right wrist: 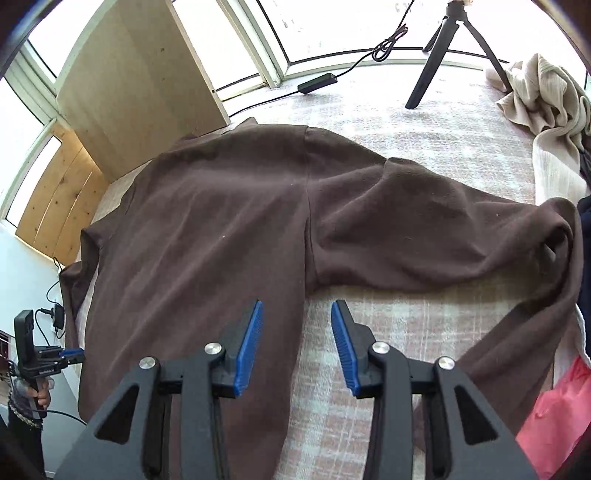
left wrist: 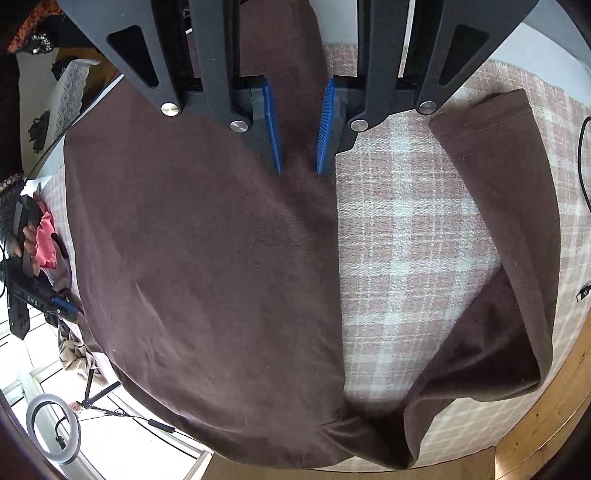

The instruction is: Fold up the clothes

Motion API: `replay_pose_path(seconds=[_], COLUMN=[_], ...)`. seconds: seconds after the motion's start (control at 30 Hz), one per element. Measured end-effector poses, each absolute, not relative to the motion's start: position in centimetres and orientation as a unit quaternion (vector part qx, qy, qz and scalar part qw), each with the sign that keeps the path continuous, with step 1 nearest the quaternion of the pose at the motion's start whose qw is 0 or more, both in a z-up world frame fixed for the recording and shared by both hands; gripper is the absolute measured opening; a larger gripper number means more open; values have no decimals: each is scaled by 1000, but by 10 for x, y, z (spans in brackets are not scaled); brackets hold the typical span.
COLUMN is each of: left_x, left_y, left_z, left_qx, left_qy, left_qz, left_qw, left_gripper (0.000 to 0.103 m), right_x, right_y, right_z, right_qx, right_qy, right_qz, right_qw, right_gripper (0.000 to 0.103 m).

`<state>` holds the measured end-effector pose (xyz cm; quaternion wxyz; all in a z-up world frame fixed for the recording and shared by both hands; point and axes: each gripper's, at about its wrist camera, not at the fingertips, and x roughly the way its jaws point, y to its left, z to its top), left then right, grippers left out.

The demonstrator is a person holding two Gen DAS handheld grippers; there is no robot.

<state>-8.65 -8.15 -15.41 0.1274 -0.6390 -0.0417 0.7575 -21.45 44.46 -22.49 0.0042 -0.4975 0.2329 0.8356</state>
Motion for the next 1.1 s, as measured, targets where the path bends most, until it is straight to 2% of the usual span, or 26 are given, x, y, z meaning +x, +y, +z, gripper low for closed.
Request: replay_pose_path(seconds=[0.27, 0.37, 0.53, 0.6, 0.7, 0.9, 0.93, 0.97, 1.1], left_x=[-80, -82, -82, -82, -83, -83, -82, -82, -83], left_y=[-76, -77, -74, -74, -74, -71, -70, -70, -68], left_z=[-157, -158, -158, -158, -158, -158, -158, -158, -158], left_qx=[-641, -643, -644, -644, -646, -646, -646, -646, -646], left_qy=[-11, -15, -7, -7, -7, 3, 5, 7, 13], left_qz=[757, 755, 755, 755, 754, 753, 754, 754, 753], left_qw=[126, 126, 124, 124, 123, 123, 123, 123, 123], left_gripper=[15, 15, 15, 15, 15, 15, 15, 15, 15], right_x=[-239, -232, -222, -225, -234, -246, -247, -247, -243], right_y=[478, 485, 473, 469, 460, 439, 435, 436, 446], right_z=[-263, -263, -239, -238, -241, -249, -249, -248, -237], right_qx=[-469, -464, -492, -511, -526, -543, -544, -545, -540], right_qy=[379, 398, 272, 228, 212, 128, 110, 109, 97], right_qz=[797, 791, 823, 825, 821, 827, 829, 830, 835], right_qw=[-20, -7, 76, 80, 64, 64, 59, 52, 41], right_gripper=[38, 38, 38, 38, 38, 44, 35, 5, 3])
